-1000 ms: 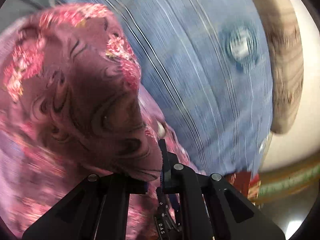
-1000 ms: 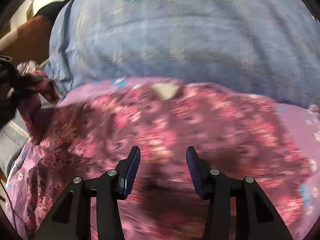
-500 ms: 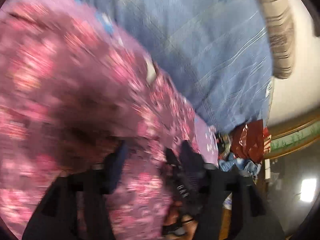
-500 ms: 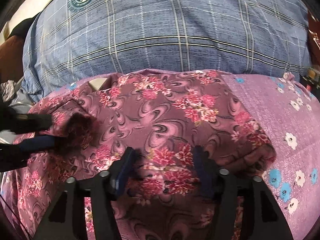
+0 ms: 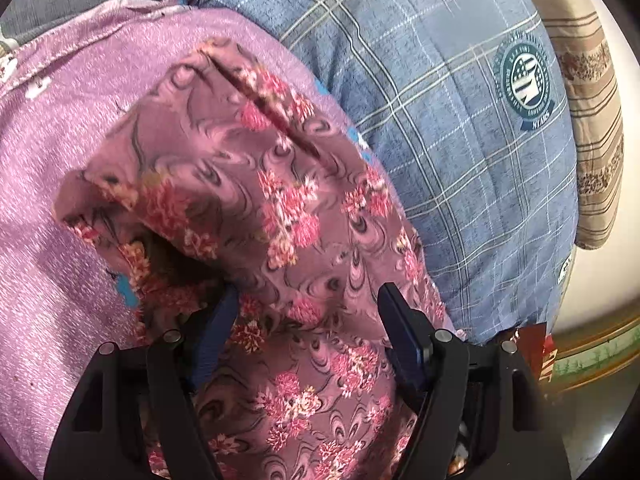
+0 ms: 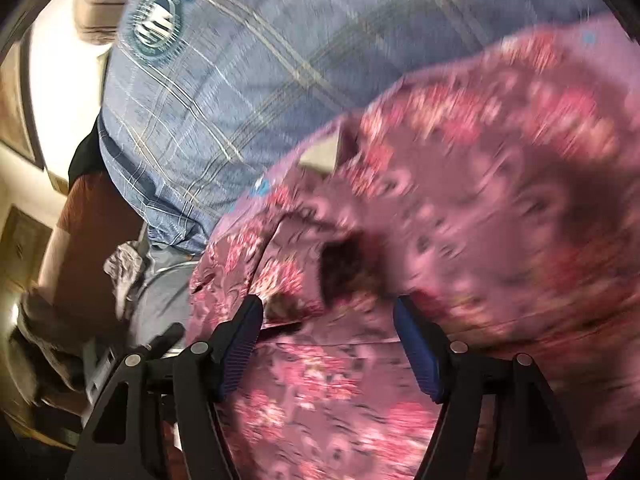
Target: Fold small clothes
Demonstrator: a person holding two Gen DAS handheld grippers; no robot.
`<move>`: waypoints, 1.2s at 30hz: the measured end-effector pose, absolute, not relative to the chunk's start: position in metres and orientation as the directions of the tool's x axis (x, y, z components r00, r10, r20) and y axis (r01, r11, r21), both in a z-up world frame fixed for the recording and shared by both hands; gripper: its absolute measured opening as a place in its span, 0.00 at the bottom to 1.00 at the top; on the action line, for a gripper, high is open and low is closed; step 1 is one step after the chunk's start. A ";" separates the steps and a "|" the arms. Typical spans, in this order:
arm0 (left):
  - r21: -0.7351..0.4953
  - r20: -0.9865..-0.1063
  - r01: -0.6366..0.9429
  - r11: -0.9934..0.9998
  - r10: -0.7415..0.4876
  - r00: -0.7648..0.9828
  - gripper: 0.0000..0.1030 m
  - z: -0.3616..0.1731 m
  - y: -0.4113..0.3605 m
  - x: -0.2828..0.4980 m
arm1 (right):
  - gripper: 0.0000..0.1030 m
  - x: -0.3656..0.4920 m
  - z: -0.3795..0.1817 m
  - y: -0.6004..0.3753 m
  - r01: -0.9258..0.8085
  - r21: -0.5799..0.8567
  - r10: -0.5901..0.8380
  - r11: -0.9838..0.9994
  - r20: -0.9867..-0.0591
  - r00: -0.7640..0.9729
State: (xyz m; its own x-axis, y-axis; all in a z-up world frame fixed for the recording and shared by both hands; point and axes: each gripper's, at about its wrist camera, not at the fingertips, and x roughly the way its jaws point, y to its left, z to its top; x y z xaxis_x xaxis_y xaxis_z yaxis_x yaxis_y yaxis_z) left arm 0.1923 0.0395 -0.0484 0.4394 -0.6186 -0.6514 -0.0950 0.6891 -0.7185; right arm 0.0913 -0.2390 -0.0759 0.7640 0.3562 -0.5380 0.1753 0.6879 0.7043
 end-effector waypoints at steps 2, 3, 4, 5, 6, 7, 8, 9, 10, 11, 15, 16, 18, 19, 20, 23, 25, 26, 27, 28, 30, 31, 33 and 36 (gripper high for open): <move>-0.715 -0.655 -0.084 0.694 -0.621 0.431 0.69 -0.049 0.033 0.190 | 0.64 0.099 -0.075 -0.235 0.175 0.715 0.342 0.676 -0.516 0.785; -0.714 -0.655 -0.083 0.695 -0.621 0.430 0.69 -0.049 0.033 0.189 | 0.38 0.103 -0.071 -0.234 0.148 0.737 0.361 0.659 -0.483 0.798; -0.713 -0.656 -0.085 0.696 -0.620 0.429 0.69 -0.047 0.032 0.189 | 0.19 0.106 -0.066 -0.235 0.131 0.741 0.374 0.658 -0.473 0.797; -0.716 -0.654 -0.084 0.693 -0.624 0.428 0.69 -0.047 0.032 0.188 | 0.08 0.107 -0.056 -0.235 0.118 0.726 0.374 0.678 -0.479 0.794; -0.718 -0.653 -0.084 0.691 -0.628 0.424 0.69 -0.046 0.033 0.187 | 0.08 0.102 -0.044 -0.236 0.100 0.705 0.351 0.702 -0.465 0.813; -0.721 -0.652 -0.086 0.688 -0.631 0.420 0.69 -0.046 0.033 0.187 | 0.08 0.093 -0.030 -0.239 0.082 0.672 0.312 0.736 -0.445 0.840; -0.728 -0.647 -0.088 0.679 -0.640 0.415 0.70 -0.046 0.033 0.186 | 0.08 0.084 -0.021 -0.242 0.079 0.646 0.281 0.759 -0.435 0.856; -0.735 -0.642 -0.090 0.672 -0.648 0.410 0.70 -0.047 0.032 0.186 | 0.08 0.070 -0.008 -0.250 0.084 0.613 0.234 0.785 -0.419 0.877; -0.736 -0.643 -0.093 0.670 -0.650 0.405 0.70 -0.047 0.031 0.186 | 0.08 0.060 -0.003 -0.258 0.096 0.601 0.205 0.794 -0.413 0.887; -0.736 -0.645 -0.099 0.670 -0.649 0.403 0.70 -0.049 0.031 0.187 | 0.08 0.050 0.000 -0.269 0.118 0.590 0.174 0.799 -0.415 0.893; -0.746 -0.643 -0.127 0.653 -0.660 0.389 0.68 -0.056 0.031 0.187 | 0.08 0.024 -0.029 -0.318 0.321 0.521 0.026 0.791 -0.553 0.833; -0.745 -0.645 -0.130 0.654 -0.659 0.386 0.67 -0.056 0.031 0.187 | 0.08 0.021 -0.037 -0.325 0.360 0.499 0.002 0.789 -0.587 0.809; -0.745 -0.646 -0.131 0.654 -0.658 0.387 0.53 -0.057 0.032 0.186 | 0.09 0.014 -0.054 -0.338 0.435 0.471 -0.031 0.767 -0.651 0.759; -0.743 -0.649 -0.136 0.656 -0.656 0.385 0.51 -0.057 0.033 0.186 | 0.10 0.007 -0.055 -0.344 0.441 0.495 -0.024 0.749 -0.644 0.764; -0.743 -0.651 -0.145 0.654 -0.655 0.383 0.49 -0.059 0.035 0.187 | 0.15 -0.002 -0.050 -0.347 0.446 0.523 -0.037 0.727 -0.619 0.785; -0.740 -0.659 -0.171 0.650 -0.651 0.377 0.44 -0.064 0.038 0.188 | 0.19 -0.019 -0.016 -0.338 0.498 0.469 -0.216 0.729 -0.534 0.818; -0.738 -0.662 -0.179 0.651 -0.646 0.380 0.44 -0.064 0.038 0.187 | 0.19 -0.008 0.008 -0.323 0.421 0.443 -0.193 0.791 -0.473 0.860; -0.732 -0.667 -0.177 0.658 -0.638 0.385 0.44 -0.063 0.036 0.186 | 0.21 0.007 0.017 -0.310 0.364 0.419 -0.138 0.832 -0.479 0.867; -0.727 -0.671 -0.175 0.664 -0.632 0.387 0.44 -0.062 0.035 0.185 | 0.26 0.028 0.024 -0.293 0.291 0.383 -0.068 0.877 -0.499 0.864; -0.719 -0.677 -0.171 0.674 -0.624 0.390 0.44 -0.061 0.034 0.184 | 0.29 0.050 0.029 -0.273 0.212 0.346 -0.001 0.914 -0.521 0.854; -0.714 -0.681 -0.167 0.680 -0.619 0.392 0.44 -0.061 0.033 0.183 | 0.35 0.097 0.035 -0.227 0.057 0.277 0.114 0.959 -0.563 0.818; -0.714 -0.681 -0.166 0.680 -0.619 0.392 0.44 -0.060 0.033 0.183 | 0.36 0.113 0.035 -0.211 0.009 0.262 0.148 0.965 -0.574 0.805; -0.716 -0.679 -0.167 0.677 -0.622 0.389 0.44 -0.060 0.033 0.184 | 0.50 0.153 0.034 -0.177 -0.102 0.255 0.241 0.961 -0.603 0.761; -0.725 -0.673 -0.176 0.666 -0.632 0.384 0.44 -0.062 0.036 0.185 | 0.53 0.206 0.025 -0.123 -0.221 0.192 0.292 0.956 -0.673 0.679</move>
State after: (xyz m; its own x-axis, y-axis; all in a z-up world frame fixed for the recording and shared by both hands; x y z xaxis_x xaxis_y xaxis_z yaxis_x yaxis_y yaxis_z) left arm 0.1849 0.0357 -0.0622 0.3837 -0.6320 -0.6733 -0.1756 0.6658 -0.7251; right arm 0.2062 -0.1234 0.0254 0.6794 0.2921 -0.6731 -0.2207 0.9562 0.1922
